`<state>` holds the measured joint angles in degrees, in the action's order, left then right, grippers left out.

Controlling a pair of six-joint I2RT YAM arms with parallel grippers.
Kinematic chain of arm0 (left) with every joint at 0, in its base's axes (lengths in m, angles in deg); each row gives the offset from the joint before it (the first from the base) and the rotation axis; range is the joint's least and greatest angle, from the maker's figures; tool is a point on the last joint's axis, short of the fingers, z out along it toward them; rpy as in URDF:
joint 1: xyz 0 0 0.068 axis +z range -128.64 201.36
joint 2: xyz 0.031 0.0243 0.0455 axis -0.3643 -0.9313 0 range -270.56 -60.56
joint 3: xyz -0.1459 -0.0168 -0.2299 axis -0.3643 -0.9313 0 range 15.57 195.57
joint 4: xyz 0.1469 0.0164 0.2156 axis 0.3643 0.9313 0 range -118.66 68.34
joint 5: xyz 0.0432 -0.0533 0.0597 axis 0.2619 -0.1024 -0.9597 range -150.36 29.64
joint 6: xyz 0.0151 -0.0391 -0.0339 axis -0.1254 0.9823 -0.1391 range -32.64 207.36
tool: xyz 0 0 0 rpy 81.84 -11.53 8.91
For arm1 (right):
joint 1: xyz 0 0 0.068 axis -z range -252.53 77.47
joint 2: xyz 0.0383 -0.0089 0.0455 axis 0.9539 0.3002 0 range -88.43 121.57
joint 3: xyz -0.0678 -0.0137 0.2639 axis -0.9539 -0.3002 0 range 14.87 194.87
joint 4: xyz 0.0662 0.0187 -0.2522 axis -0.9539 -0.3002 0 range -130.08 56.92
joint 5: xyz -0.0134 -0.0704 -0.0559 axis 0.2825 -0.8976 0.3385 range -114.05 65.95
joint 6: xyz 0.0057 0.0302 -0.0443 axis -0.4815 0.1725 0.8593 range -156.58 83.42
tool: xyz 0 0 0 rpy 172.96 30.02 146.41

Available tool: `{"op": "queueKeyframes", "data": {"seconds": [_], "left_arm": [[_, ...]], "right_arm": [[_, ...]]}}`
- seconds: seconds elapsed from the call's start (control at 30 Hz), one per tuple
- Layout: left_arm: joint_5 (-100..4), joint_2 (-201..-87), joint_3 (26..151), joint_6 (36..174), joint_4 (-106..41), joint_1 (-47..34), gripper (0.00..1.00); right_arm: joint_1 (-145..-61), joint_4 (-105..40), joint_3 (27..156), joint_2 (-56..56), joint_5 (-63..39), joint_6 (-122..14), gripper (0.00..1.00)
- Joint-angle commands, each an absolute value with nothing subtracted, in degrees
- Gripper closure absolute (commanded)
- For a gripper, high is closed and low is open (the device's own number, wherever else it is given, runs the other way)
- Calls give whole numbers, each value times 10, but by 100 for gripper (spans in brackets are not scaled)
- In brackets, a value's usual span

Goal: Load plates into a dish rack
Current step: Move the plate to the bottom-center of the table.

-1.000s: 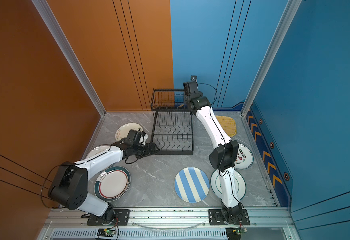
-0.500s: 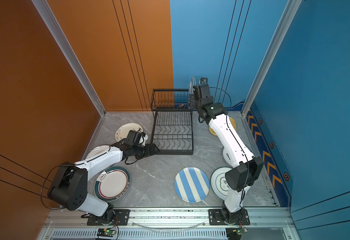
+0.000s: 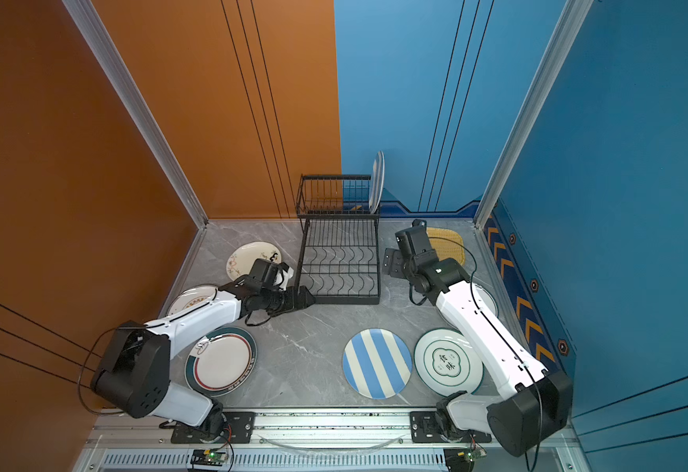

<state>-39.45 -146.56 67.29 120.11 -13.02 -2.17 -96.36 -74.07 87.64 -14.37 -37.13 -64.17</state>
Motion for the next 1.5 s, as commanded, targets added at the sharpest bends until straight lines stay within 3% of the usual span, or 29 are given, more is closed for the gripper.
{"op": "queueKeyframes", "data": {"seconds": [0.0, 0.27, 0.47, 1.47], "left_arm": [[-379, -1447, 656, 1188, -127, -29, 2], [-378, -1421, 635, 1186, -124, -39, 2], [-381, -1405, 621, 1189, -124, -47, 2], [-391, -1391, 610, 1188, -114, -56, 2]], "right_arm": [[-960, -777, 805, -171, -322, -689, 4], [-960, -749, 629, -209, -225, -736, 0], [-959, -709, 565, -214, -195, -745, 0], [-986, -649, 539, -105, -130, -720, 0]]}}
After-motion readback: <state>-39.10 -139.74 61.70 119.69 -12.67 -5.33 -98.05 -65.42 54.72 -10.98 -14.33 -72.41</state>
